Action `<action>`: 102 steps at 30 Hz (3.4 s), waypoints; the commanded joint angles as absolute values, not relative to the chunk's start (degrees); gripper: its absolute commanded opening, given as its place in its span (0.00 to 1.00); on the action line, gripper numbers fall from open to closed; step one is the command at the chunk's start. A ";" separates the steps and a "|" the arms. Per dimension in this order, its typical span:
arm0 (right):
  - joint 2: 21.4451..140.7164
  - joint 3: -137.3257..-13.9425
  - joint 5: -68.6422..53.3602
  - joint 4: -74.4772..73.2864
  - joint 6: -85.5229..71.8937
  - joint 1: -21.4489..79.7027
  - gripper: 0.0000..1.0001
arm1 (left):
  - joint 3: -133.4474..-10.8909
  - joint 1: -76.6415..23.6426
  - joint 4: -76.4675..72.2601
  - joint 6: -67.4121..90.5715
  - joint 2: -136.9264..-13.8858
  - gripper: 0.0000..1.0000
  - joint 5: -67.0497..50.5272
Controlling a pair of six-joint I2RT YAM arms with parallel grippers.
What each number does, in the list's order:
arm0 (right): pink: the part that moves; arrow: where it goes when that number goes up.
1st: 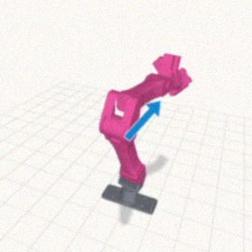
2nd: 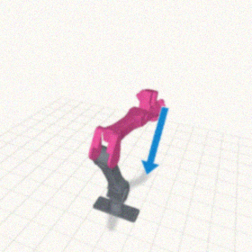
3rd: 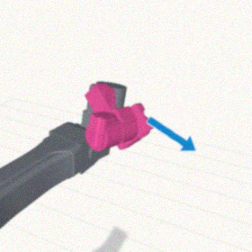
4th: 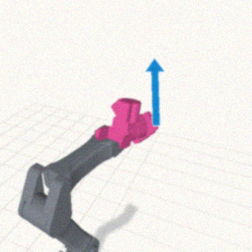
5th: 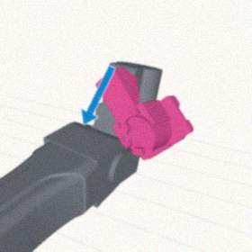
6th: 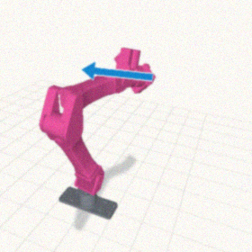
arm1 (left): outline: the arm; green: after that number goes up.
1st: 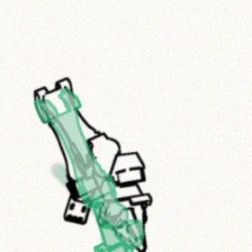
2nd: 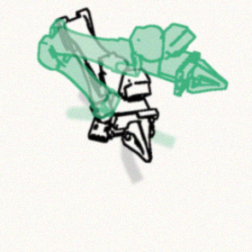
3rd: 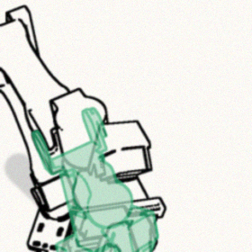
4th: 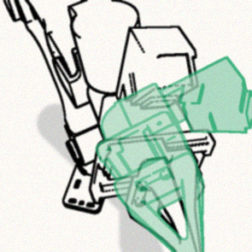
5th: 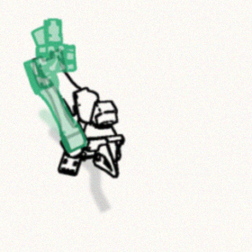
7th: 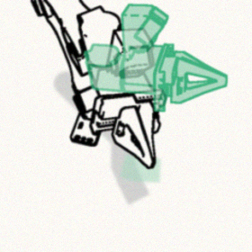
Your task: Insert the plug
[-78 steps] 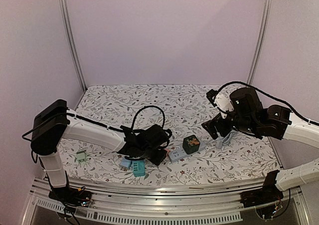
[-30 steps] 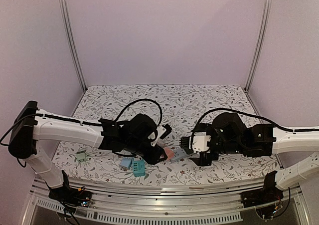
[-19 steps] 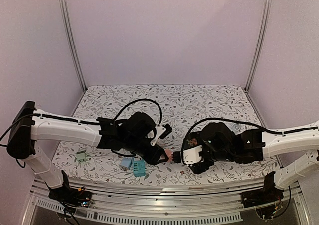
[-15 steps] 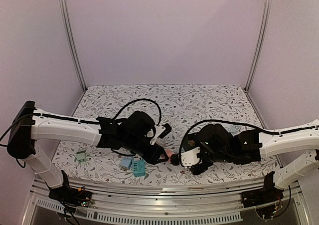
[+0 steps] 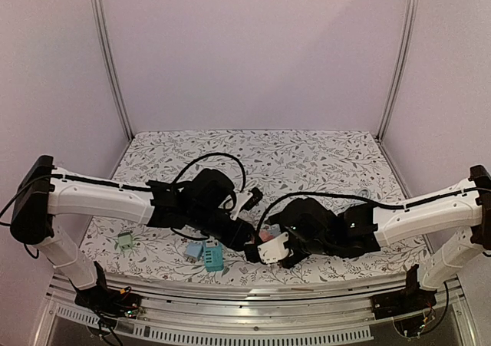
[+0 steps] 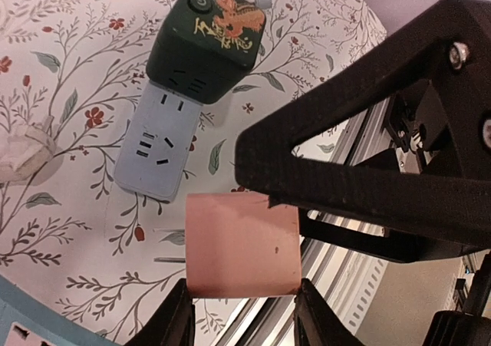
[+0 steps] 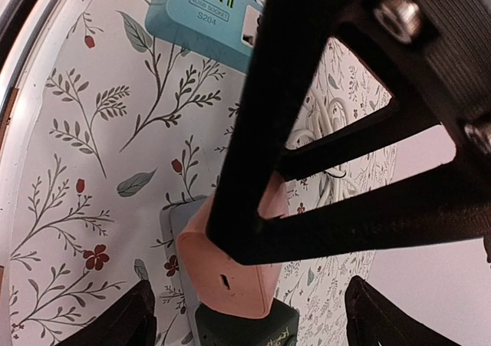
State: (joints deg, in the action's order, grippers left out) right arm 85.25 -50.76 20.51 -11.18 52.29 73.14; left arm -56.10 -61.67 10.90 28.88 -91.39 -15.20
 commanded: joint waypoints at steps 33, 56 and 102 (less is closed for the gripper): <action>87.54 -52.65 23.73 -7.67 52.87 73.65 0.30 | -50.89 -57.31 -4.39 37.00 -90.13 0.05 -25.22; 81.85 -51.41 22.27 -11.88 51.42 73.40 0.00 | -47.22 -56.85 -2.67 36.01 -85.38 0.99 -16.63; 100.48 -92.58 -1.59 -65.22 48.71 61.24 0.00 | -21.58 -56.36 -11.49 25.55 -58.86 0.99 15.68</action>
